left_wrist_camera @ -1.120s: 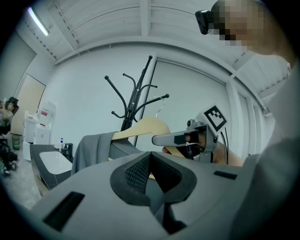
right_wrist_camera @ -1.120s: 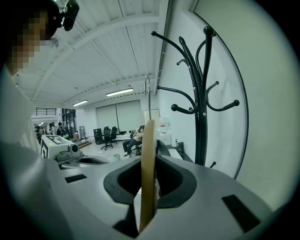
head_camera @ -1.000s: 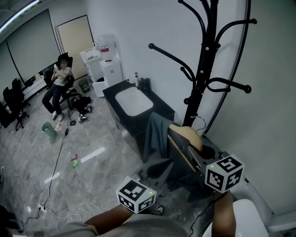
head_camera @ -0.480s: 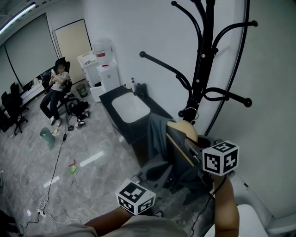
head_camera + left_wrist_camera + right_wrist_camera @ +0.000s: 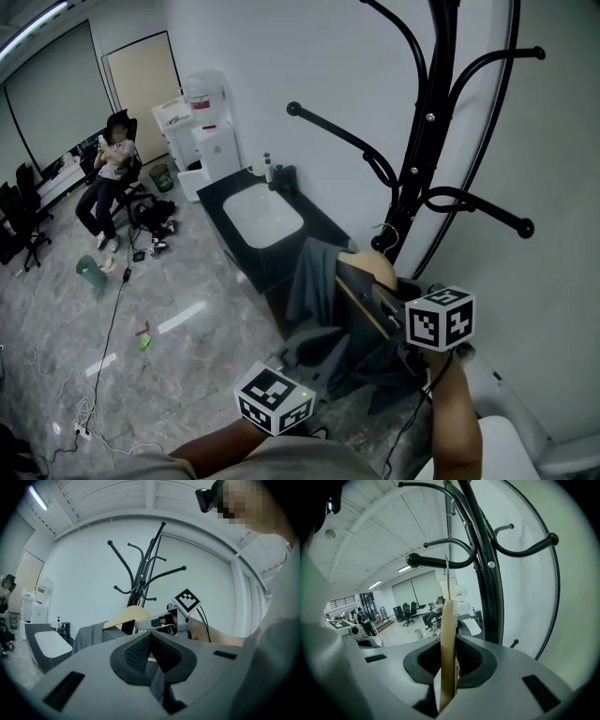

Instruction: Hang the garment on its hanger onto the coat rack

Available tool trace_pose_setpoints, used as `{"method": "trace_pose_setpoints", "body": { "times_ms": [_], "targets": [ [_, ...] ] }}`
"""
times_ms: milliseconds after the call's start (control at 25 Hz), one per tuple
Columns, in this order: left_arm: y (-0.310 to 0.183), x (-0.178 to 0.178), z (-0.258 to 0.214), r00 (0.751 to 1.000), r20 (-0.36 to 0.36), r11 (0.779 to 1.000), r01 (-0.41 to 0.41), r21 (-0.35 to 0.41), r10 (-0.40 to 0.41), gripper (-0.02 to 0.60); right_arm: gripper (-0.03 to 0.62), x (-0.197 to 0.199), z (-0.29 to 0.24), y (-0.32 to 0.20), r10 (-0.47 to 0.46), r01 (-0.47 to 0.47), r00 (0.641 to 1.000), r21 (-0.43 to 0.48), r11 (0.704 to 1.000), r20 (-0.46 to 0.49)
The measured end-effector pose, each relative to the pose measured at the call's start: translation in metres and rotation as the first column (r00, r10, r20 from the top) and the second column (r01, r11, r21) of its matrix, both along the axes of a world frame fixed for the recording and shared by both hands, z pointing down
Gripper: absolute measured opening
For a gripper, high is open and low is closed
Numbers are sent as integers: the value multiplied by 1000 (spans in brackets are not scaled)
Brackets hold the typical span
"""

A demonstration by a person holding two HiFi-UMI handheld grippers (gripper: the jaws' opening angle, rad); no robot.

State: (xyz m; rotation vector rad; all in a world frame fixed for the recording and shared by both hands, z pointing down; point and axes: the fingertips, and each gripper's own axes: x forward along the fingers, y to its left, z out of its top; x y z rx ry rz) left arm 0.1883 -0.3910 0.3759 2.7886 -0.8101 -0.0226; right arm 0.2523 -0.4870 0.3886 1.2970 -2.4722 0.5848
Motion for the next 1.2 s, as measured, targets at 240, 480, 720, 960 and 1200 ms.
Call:
{"method": "trace_pose_setpoints", "body": {
  "times_ms": [240, 480, 720, 960, 1200],
  "targets": [
    [-11, -3, 6, 1000, -4, 1000, -12, -22, 12, 5, 63, 5, 7, -11, 18, -18, 999, 1, 1000, 29],
    [-16, -1, 9, 999, -2, 999, -37, -33, 37, 5, 89, 21, -17, -16, 78, -86, 994, 118, 989, 76],
    [-17, 5, 6, 998, -3, 997, -67, -28, 67, 6, 89, 39, -40, 4, 209, -204, 978, 243, 948, 4],
    [-18, 13, -3, 996, -3, 996, -85, -6, 85, 5, 73, 44, -68, 45, 332, -295, 943, 396, 870, -27],
    [-14, 19, -14, 995, -2, 994, -101, 28, 101, 5, 29, 20, -50, 75, 319, -321, 946, 358, 877, 65]
  ]
}}
